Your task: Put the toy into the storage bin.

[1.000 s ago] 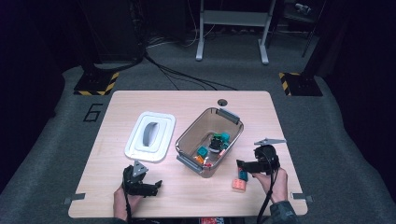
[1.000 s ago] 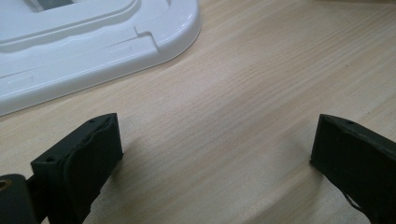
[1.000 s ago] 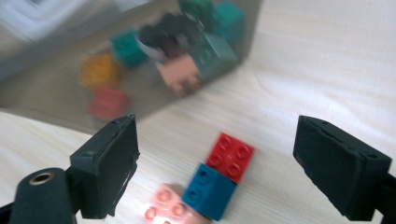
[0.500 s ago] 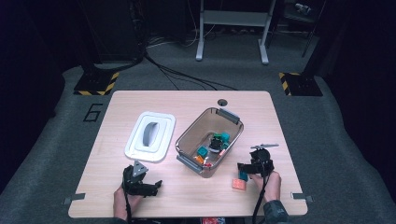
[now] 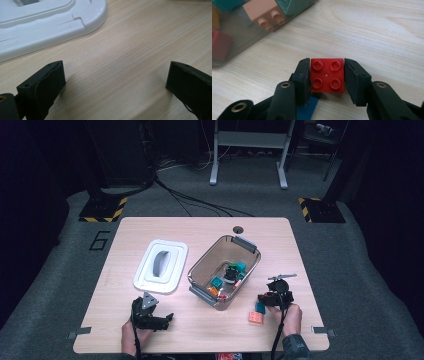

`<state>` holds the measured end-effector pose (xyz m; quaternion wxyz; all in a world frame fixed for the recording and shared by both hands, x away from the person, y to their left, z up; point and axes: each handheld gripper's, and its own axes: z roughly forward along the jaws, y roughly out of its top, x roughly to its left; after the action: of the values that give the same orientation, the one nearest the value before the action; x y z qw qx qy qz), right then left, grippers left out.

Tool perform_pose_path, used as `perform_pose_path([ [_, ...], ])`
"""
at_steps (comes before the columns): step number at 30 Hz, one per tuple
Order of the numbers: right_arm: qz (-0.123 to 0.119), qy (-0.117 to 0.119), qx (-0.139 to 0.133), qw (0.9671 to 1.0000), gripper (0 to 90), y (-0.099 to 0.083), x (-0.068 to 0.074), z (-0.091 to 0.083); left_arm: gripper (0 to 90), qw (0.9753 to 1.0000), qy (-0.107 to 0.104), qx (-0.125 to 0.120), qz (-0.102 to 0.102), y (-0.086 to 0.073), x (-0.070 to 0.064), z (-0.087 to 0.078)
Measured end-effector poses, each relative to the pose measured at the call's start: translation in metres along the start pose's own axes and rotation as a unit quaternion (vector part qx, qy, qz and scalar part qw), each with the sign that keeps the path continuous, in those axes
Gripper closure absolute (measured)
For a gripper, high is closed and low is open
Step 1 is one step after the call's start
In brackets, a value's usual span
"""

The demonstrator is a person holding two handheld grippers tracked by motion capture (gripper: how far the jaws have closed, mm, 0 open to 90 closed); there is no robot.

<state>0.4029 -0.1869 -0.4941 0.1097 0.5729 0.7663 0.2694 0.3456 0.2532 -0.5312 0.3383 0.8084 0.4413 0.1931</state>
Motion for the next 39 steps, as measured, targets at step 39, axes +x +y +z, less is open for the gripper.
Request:
perform_pose_path([
  [39, -0.003, 0.015, -0.045, 0.9988, 59.0, 0.015, -0.016, -0.035, 2.0, 1.0, 0.0, -0.001, -0.005, 0.0, -0.001, 0.0],
])
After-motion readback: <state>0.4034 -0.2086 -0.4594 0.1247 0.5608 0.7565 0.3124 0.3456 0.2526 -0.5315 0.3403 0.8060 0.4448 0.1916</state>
